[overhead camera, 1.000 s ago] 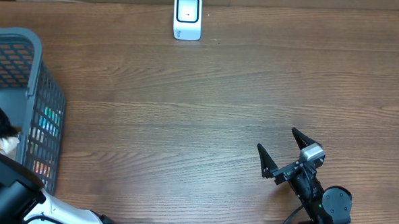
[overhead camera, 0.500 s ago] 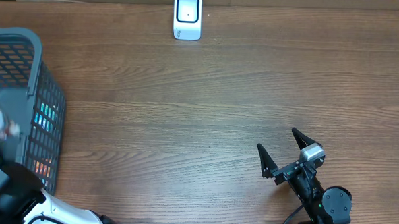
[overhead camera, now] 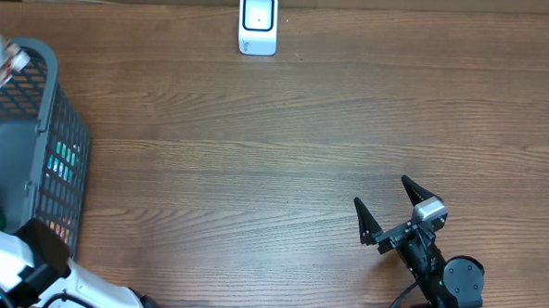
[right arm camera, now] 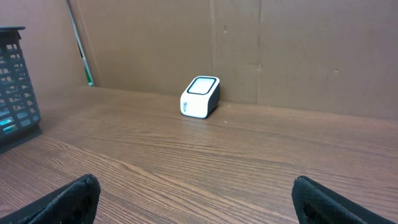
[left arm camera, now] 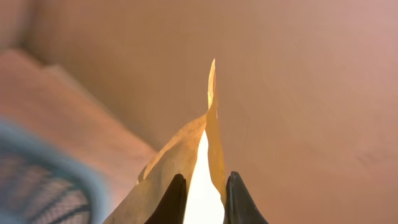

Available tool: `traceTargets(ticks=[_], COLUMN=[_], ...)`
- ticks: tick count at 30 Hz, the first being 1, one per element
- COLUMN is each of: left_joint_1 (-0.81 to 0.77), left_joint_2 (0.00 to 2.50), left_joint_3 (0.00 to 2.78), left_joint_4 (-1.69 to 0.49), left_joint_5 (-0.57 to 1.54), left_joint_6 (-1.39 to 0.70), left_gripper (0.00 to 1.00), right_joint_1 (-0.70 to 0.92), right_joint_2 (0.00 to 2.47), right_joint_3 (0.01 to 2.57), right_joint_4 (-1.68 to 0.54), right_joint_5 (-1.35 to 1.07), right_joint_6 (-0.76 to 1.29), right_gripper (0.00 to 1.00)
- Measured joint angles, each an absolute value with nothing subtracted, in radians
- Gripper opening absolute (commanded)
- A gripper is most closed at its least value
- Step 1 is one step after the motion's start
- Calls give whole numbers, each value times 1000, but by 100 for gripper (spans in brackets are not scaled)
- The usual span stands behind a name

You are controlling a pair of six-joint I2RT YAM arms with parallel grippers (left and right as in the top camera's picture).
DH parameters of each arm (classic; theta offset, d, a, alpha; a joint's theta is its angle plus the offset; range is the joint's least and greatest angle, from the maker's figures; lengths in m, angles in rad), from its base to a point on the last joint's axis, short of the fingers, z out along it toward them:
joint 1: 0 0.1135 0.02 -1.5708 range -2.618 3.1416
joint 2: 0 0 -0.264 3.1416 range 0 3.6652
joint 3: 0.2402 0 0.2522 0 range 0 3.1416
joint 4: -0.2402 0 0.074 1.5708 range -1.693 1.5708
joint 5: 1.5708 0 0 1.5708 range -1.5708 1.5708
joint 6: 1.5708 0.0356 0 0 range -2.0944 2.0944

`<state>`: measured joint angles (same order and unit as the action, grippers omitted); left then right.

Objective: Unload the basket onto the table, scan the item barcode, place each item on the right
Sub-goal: 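Lift the bag out with the left gripper and drop it on the table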

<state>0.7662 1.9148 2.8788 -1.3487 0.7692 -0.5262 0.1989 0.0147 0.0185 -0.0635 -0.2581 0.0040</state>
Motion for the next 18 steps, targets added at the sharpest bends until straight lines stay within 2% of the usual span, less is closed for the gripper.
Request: traceTargets(ticks=[3,10,18], left_joint_1=[650,261,-110], left_joint_2=[1897,1877,1956], left_joint_3=[2922,2944,2898], left_joint_4=[-1346,-1409,-1619], left_joint_5=[791,782,575], left_joint_6=[-548,-502,-358], left_gripper=[4,4,4], right_joint_1=[199,199,199], right_joint_2=[15,15,15], right_joint_3=[19,19,19], right_joint_4=[-64,-64,-64], right_joint_5=[-258,-258,-258], right_joint_6=[4,4,4], right_gripper=[100,100,100])
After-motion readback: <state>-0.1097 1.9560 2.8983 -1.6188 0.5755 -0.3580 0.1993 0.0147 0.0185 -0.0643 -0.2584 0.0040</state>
